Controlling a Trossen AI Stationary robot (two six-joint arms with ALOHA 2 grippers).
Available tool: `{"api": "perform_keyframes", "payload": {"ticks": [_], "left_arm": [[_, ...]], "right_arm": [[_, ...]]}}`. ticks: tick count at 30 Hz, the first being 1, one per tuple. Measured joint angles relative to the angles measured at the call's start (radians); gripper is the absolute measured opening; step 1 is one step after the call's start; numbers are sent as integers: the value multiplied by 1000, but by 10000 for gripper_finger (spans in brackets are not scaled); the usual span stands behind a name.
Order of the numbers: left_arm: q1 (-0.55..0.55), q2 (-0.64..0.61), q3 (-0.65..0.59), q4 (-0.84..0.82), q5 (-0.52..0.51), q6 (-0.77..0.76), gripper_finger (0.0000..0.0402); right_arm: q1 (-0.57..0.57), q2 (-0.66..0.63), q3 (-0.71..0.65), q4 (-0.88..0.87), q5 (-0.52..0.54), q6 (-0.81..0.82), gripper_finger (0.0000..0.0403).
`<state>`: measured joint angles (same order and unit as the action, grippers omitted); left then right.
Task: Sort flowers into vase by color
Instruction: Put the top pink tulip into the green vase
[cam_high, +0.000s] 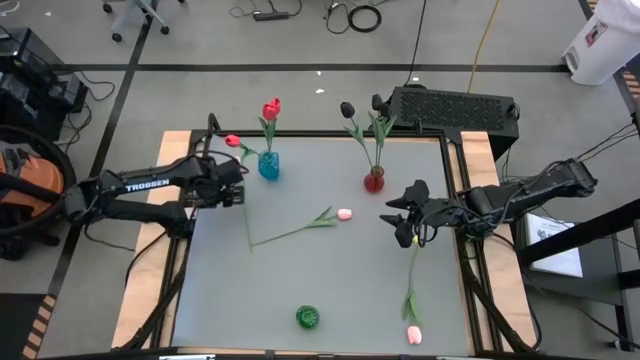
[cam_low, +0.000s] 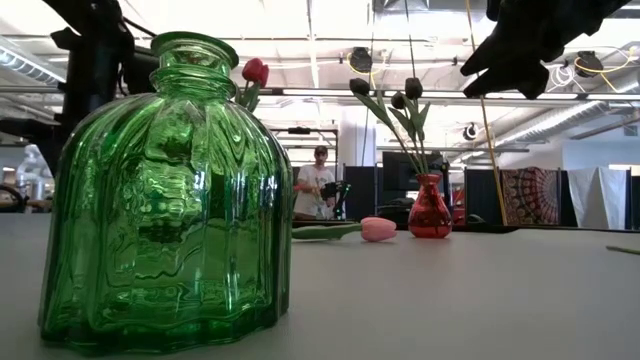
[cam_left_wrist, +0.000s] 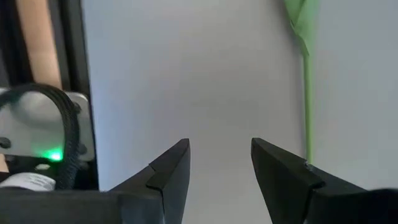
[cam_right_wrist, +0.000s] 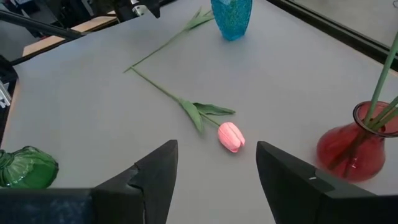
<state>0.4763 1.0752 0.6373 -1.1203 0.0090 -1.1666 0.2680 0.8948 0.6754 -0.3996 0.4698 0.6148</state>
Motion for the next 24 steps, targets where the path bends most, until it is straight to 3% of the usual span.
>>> {"api": "perform_keyframes", "payload": {"ticks": [14,24], "left_arm": [[-43,-125,24,-6,39,-77,178],[-207,-159,33,150,10,-250,178]], "right_arm": [[0,0,0,2,0,2,210],[0,0,0,7,0,2,210]]}}
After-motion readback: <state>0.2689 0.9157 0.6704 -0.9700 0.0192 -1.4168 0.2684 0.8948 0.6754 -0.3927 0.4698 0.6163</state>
